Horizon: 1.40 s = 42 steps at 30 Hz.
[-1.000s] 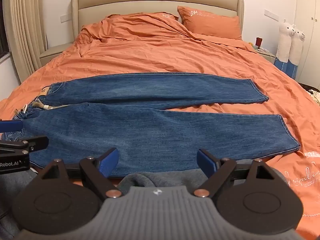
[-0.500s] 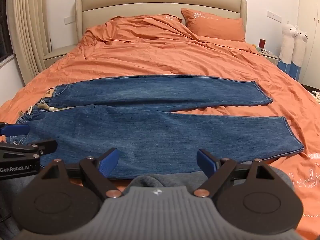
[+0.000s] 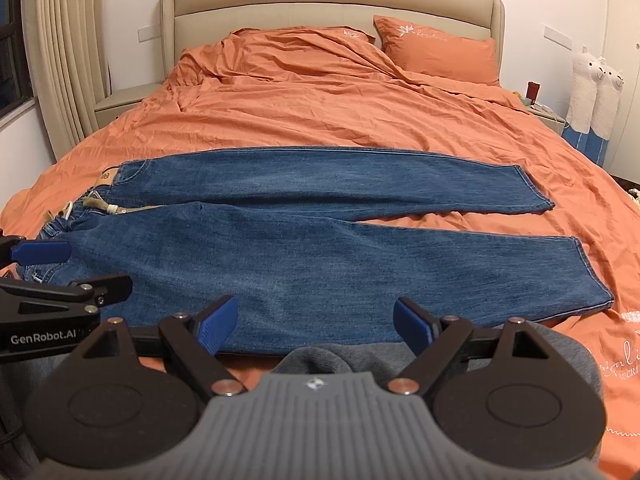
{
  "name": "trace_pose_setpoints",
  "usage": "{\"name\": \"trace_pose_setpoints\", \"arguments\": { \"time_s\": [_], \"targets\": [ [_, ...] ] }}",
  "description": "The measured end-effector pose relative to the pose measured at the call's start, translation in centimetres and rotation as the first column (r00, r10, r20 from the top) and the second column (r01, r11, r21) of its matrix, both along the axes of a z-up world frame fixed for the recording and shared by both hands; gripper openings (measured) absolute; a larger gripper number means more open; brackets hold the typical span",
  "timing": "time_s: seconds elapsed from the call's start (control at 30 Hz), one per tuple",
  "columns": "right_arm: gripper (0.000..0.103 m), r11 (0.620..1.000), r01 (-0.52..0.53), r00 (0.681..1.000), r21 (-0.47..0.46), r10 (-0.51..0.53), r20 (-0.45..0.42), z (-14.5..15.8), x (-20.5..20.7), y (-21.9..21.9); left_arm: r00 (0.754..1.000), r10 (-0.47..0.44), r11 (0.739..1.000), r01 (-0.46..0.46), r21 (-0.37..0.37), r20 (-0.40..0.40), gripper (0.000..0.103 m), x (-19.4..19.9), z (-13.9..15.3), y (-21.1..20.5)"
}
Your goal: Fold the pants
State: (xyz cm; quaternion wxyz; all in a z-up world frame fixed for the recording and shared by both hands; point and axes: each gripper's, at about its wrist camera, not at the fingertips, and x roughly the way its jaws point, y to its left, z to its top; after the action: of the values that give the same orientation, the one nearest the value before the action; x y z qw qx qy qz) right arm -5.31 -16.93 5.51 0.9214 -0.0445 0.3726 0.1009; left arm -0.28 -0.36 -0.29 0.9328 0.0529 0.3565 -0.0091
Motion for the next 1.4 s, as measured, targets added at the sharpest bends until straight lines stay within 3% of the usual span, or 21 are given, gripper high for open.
{"name": "trace_pose_setpoints", "arguments": {
  "time_s": [1.4],
  "targets": [
    [0.082,1.0,-0.009,1.0,-0.01,0.009,-0.007,-0.13,-0.18,0.22,1.0,-0.001,1.0,0.001,-0.001,0.0,0.088,-0.06,0.03,-0.07]
  ]
}}
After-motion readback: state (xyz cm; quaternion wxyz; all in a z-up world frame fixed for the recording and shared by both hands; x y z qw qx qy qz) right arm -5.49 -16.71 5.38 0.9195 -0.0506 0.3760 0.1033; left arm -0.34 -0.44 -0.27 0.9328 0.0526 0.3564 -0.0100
